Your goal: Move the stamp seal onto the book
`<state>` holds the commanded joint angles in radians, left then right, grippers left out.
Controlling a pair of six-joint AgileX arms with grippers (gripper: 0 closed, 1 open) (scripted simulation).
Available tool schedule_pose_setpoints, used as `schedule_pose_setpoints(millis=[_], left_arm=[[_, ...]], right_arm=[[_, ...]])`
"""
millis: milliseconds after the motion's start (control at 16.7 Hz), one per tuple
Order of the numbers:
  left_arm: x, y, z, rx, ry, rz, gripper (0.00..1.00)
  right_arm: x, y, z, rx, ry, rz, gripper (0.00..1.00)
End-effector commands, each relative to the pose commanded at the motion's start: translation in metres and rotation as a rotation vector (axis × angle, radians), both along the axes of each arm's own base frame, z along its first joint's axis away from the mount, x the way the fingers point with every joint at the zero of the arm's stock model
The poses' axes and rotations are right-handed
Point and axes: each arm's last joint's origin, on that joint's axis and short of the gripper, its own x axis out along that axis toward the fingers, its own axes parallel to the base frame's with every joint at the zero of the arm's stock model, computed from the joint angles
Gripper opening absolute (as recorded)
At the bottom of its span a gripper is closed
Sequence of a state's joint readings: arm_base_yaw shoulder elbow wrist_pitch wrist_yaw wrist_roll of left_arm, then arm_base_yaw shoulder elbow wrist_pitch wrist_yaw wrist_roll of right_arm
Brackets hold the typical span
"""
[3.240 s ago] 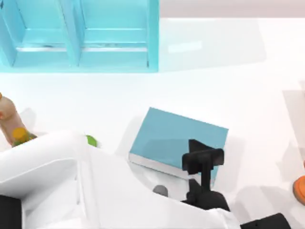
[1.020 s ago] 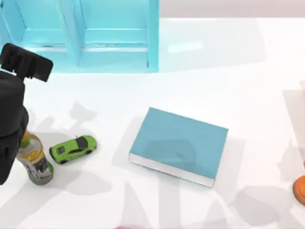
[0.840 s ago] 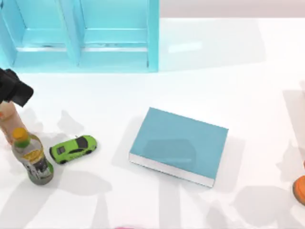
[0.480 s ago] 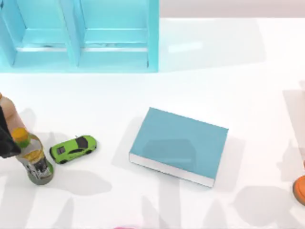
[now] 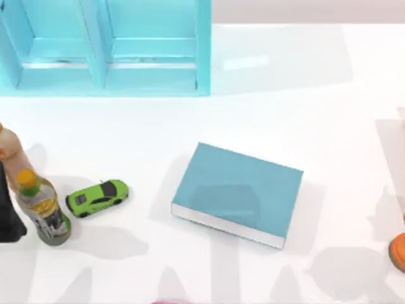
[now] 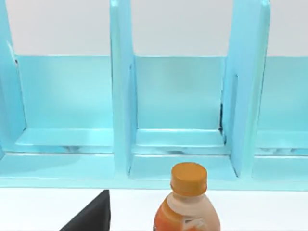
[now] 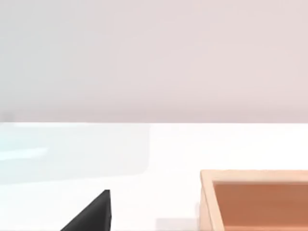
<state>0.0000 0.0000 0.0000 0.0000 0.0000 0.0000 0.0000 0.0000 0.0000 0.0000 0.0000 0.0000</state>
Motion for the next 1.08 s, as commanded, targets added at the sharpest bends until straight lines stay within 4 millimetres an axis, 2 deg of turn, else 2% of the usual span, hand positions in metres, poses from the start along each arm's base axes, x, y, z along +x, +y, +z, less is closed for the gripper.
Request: schedule_pose_setpoints(millis=[300,480,600,780,900,1080], left_arm=[[0.0,0.0,0.0,0.0,0.0,0.0,1.0],[0.0,0.0,0.0,0.0,0.0,0.0,1.0],[0.0,0.0,0.0,0.0,0.0,0.0,1.0],[0.0,0.0,0.0,0.0,0.0,0.0,1.0],[0.0,0.0,0.0,0.0,0.0,0.0,1.0],[0.0,0.0,0.0,0.0,0.0,0.0,1.0]], right_arm=[[0.0,0.0,0.0,0.0,0.0,0.0,1.0],[0.0,-0.002,0.011,-0.016,0.058,-0.022,1.0],[0.002,-0.005,0.027,-0.038,0.138,-0.048,1.0],[0.014,-0.011,0.065,-0.076,0.313,-0.088,1.0],[0.032,-0.018,0.091,-0.096,0.471,-0.11,1.0],[0.075,-0.035,0.119,-0.108,0.746,-0.125,1.0]])
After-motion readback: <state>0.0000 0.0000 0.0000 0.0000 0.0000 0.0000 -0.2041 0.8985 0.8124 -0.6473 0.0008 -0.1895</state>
